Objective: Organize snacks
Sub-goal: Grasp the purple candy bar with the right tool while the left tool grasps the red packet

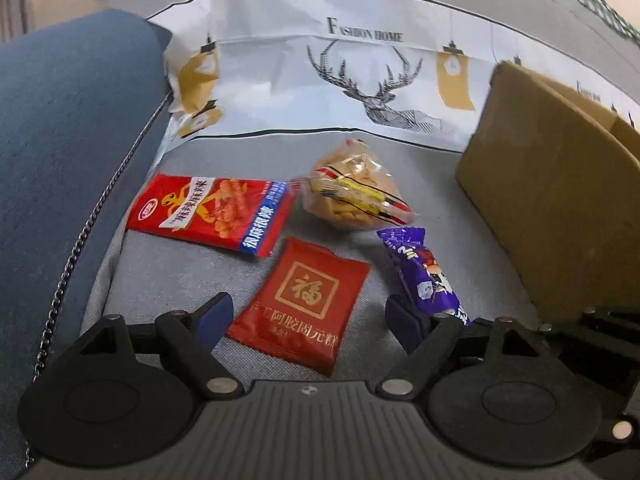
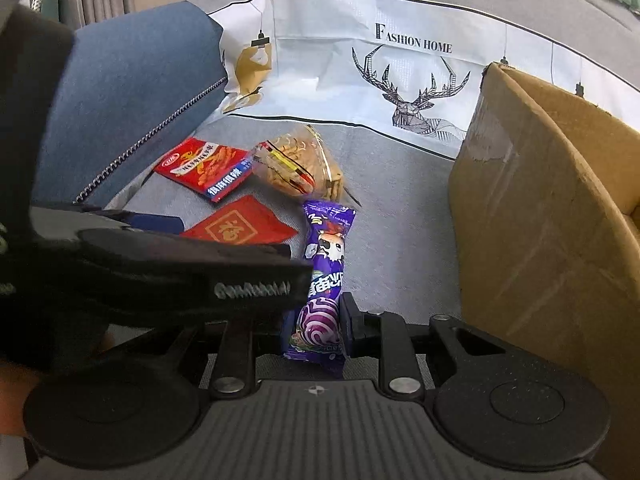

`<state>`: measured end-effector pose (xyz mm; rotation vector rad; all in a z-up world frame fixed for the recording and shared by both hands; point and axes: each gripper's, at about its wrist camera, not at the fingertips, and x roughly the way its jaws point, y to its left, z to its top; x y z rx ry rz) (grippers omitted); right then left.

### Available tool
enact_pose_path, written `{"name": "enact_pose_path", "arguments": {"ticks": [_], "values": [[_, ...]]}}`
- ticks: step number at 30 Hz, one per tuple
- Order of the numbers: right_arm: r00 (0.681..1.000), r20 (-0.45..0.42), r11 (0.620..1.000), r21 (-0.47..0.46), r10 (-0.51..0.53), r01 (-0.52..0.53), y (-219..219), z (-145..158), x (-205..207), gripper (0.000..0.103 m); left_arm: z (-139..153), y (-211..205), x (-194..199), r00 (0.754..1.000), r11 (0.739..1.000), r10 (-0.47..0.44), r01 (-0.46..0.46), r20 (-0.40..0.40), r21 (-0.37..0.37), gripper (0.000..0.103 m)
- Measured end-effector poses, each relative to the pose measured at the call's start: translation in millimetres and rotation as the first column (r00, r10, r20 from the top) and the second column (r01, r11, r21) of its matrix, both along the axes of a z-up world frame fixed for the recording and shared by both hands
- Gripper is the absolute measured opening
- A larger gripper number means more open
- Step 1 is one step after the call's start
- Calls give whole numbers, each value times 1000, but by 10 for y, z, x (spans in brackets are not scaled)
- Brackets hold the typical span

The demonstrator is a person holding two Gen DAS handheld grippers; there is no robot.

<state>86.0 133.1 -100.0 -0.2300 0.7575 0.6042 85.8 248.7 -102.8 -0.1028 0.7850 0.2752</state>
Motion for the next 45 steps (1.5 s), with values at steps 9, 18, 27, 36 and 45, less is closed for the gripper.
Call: {"name": "enact_pose_path", "arguments": {"ticks": [9,18,27,36,45], "values": [[999,-29,1000,17,19,-19,-127,51,-120,25,102,-27,-160,1000,1000,5,-5,10,13,50],[995,-43,995,47,94,-92,-374,238,-510,25,545,42,-634,990,966,123,-104,66,-238,50],[985,-99,990,40,142,-138,-627,250,-878,25,531,-31,-773,975,971,-55,1,-216,-241,50],[971,-172,986,51,164,-157,-674,113,-921,28,414,-135,-731,960,989,-50,9,-276,-148,51],[972,-199,990,87,129,-114,-731,73,-797,42,295,-174,-627,945,992,-62,22,-322,-125,63]]}}
